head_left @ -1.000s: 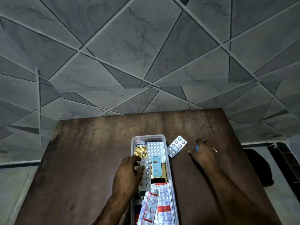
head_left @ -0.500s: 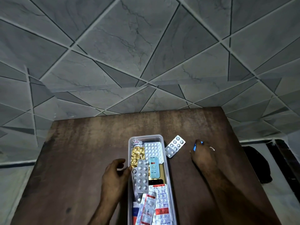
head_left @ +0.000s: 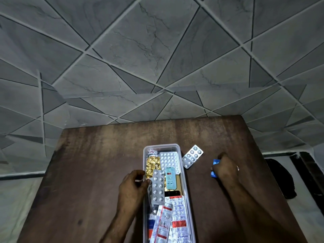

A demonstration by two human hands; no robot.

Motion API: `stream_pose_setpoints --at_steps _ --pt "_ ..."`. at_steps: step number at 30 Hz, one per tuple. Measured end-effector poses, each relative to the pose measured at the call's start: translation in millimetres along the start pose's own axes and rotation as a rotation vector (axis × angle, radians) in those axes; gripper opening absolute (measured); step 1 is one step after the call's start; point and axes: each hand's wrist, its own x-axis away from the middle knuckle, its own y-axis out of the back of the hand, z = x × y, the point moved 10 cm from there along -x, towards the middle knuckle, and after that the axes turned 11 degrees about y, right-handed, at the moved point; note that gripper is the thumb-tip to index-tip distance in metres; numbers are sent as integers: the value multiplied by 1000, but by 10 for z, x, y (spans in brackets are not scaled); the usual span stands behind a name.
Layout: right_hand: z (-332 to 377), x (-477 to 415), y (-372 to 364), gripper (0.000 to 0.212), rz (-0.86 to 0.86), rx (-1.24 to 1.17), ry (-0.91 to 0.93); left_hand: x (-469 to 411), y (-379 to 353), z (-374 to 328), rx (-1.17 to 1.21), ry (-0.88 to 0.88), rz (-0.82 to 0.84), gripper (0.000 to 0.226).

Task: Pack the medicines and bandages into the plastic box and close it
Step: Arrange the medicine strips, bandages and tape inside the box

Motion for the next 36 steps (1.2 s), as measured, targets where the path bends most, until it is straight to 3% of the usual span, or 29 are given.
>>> stream_pose_setpoints --at_steps 3,5,11,15,23,28,33,36 --pt "136 17 -79 8 15 -295 17 -17 -3 -4 -1 -2 -8 27" --pt "472 112 -8 17 -16 -406 114 -7 3 -43 -3 -9 -16 24" --pt "1515 572 119 17 -123 -214 558 -4 -22 -206 -8 -28 -1 28" --pt "1817 789 -147 25 7 -190 676 -14 -78 -273 -9 -5 43 31" --pt "1888 1036 -745 31 366 142 848 -16 -223 -368 -76 27 119 37" --pt "1842 955 -577 34 267 65 828 45 -282 -441 -96 3 138 34" --pt "1398 431 -67 21 -15 -180 569 84 -305 -497 -122 -31 142 38" --pt "899 79 -43 22 -11 -115 368 86 -335 -477 -106 -22 154 44"
